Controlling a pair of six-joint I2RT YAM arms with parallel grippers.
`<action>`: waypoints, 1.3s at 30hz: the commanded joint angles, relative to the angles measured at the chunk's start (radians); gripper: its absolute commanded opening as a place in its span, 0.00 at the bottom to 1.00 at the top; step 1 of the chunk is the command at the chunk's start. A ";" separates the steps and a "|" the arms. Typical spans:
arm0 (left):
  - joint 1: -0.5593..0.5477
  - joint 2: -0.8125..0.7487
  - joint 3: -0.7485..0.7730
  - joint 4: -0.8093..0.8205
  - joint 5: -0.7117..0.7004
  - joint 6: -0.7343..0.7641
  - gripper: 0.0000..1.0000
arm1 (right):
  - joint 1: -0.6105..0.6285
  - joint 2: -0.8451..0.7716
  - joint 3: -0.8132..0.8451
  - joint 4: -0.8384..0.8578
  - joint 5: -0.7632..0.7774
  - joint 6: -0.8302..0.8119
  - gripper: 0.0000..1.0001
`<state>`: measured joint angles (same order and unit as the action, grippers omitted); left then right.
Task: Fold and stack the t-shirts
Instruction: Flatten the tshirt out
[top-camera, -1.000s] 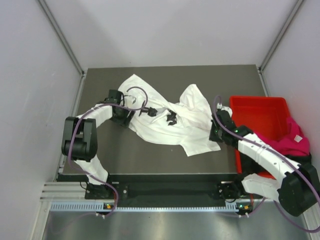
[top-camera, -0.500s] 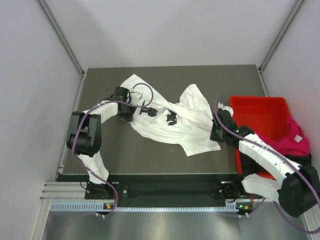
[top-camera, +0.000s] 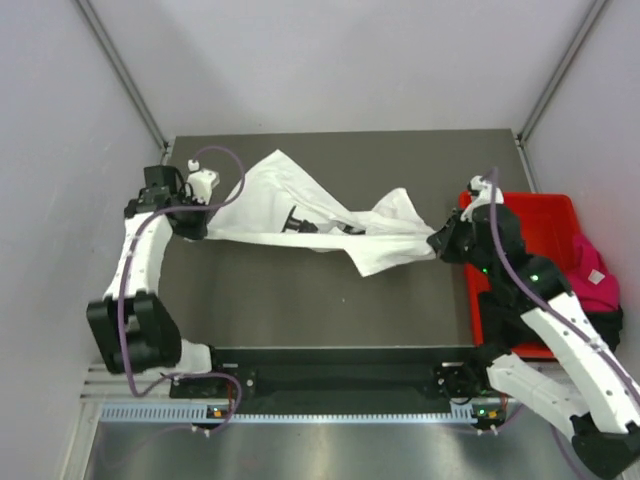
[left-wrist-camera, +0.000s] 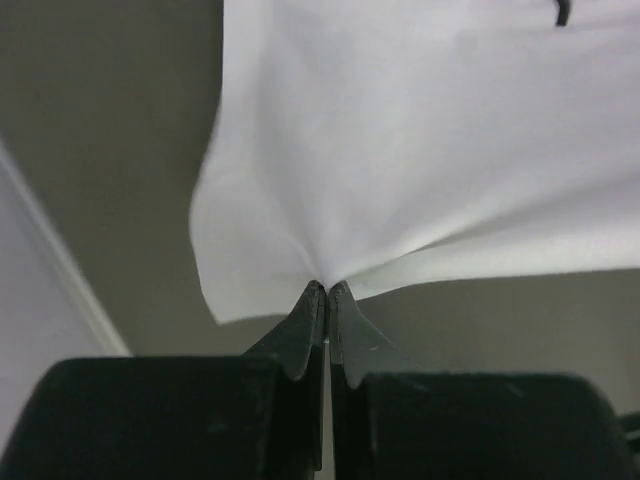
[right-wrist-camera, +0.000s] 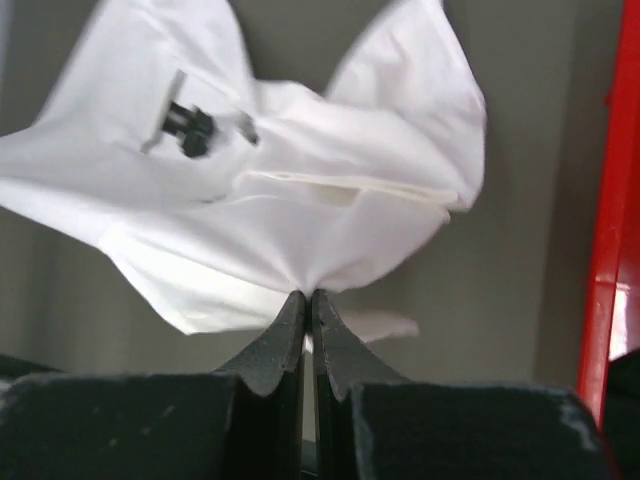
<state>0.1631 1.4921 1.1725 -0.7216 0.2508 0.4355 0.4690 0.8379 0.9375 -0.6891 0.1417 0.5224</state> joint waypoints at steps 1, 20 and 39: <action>-0.004 -0.222 0.088 -0.254 0.031 0.204 0.00 | -0.009 -0.085 0.138 -0.075 -0.094 -0.044 0.00; 0.046 -0.187 0.515 -0.293 -0.099 0.102 0.00 | -0.029 0.145 0.521 -0.067 -0.146 -0.165 0.00; 0.041 0.286 1.263 0.224 -0.349 -0.169 0.00 | -0.358 0.883 1.497 0.445 -0.321 0.048 0.00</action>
<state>0.1810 1.8133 2.3974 -0.6888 0.0284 0.2687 0.1814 1.8240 2.3718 -0.4438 -0.2451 0.5350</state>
